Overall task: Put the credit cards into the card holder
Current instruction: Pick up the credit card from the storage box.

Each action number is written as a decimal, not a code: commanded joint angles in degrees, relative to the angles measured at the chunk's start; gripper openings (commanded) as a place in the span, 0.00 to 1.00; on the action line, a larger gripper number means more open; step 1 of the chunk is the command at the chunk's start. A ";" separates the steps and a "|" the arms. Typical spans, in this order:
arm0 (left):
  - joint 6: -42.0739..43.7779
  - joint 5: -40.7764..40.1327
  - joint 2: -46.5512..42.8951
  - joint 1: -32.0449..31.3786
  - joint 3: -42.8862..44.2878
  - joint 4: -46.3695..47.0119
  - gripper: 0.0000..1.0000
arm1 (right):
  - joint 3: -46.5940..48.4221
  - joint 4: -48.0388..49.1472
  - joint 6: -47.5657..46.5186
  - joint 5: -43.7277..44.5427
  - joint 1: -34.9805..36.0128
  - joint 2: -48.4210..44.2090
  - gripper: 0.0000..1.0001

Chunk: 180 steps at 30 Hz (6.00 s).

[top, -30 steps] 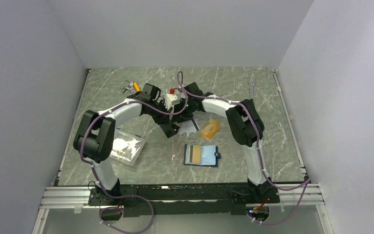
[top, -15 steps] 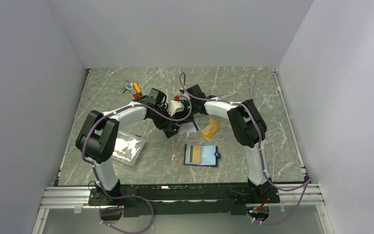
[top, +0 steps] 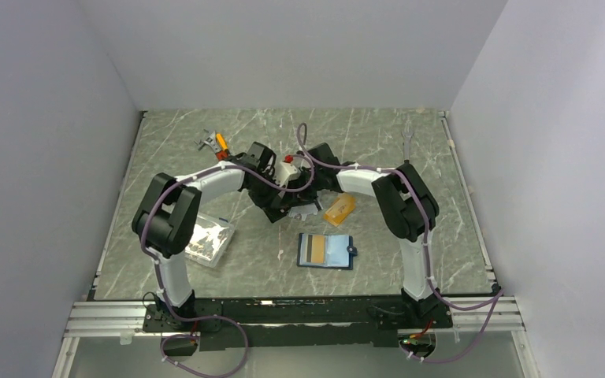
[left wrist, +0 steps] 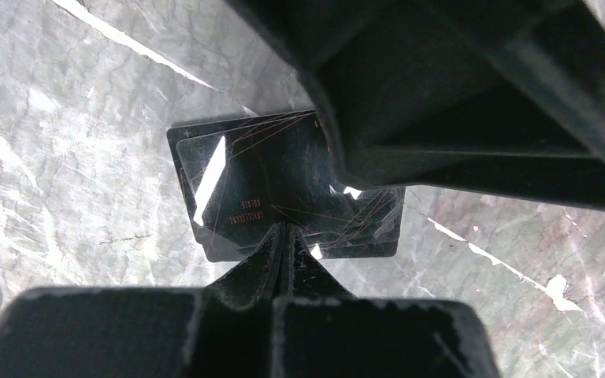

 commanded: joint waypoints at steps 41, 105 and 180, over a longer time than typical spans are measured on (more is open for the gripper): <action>-0.22 14.14 8.85 1.73 6.86 -11.64 0.00 | -10.92 6.77 7.27 -2.14 -0.86 -8.50 0.33; 0.07 42.73 -26.03 12.24 4.85 -18.05 0.42 | -22.55 8.03 1.84 -7.19 0.82 -40.21 0.00; 16.56 64.62 -10.83 14.92 11.99 -30.62 0.00 | -17.03 20.57 3.30 -21.17 1.61 -31.84 0.40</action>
